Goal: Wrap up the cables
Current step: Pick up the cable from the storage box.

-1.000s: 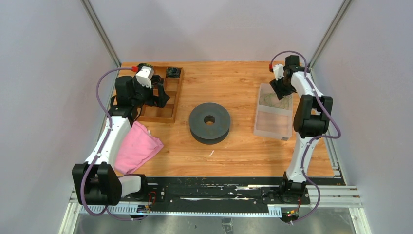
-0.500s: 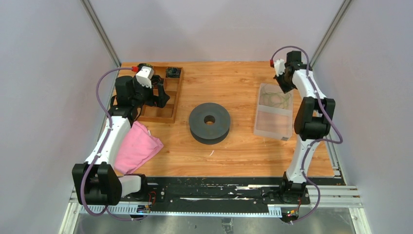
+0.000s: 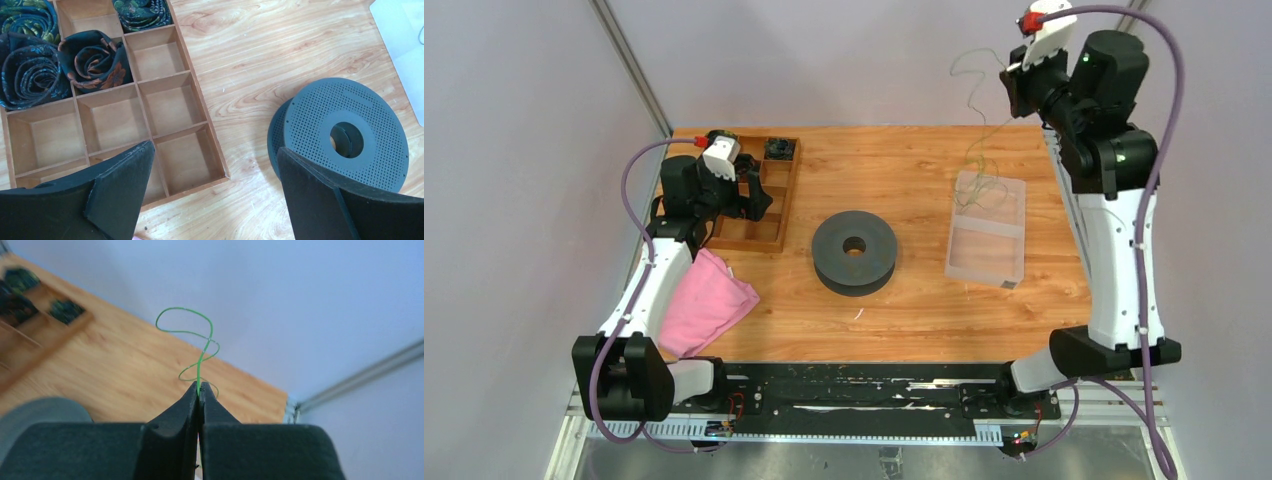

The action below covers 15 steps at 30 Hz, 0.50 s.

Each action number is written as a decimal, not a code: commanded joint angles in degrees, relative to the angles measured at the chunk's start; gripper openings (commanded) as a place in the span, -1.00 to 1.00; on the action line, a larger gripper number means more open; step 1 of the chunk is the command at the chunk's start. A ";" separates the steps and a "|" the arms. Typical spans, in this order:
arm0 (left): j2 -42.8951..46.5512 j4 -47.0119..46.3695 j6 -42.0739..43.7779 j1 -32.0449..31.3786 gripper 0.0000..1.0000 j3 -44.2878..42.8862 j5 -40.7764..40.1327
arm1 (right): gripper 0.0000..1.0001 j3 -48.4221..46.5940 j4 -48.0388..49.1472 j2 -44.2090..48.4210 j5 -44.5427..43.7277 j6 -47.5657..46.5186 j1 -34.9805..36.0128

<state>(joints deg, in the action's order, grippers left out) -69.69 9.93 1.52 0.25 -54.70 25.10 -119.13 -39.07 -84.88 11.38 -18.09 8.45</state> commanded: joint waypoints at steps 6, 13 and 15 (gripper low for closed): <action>0.30 -0.99 0.30 0.10 0.96 0.13 -0.55 | -0.99 -24.16 -3.03 -5.72 3.72 11.41 4.72; 1.34 -0.77 0.55 0.10 0.96 0.14 -0.93 | -0.99 -13.64 -0.40 -7.35 4.74 10.79 5.90; 1.46 -0.84 0.55 0.10 0.96 0.28 -0.81 | -0.99 -9.11 0.25 -7.53 4.44 9.59 5.94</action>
<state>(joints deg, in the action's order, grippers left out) -69.67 9.96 1.56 0.25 -54.70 24.58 -135.61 -38.79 -90.11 15.29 -8.27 13.52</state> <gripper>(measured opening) 0.980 0.008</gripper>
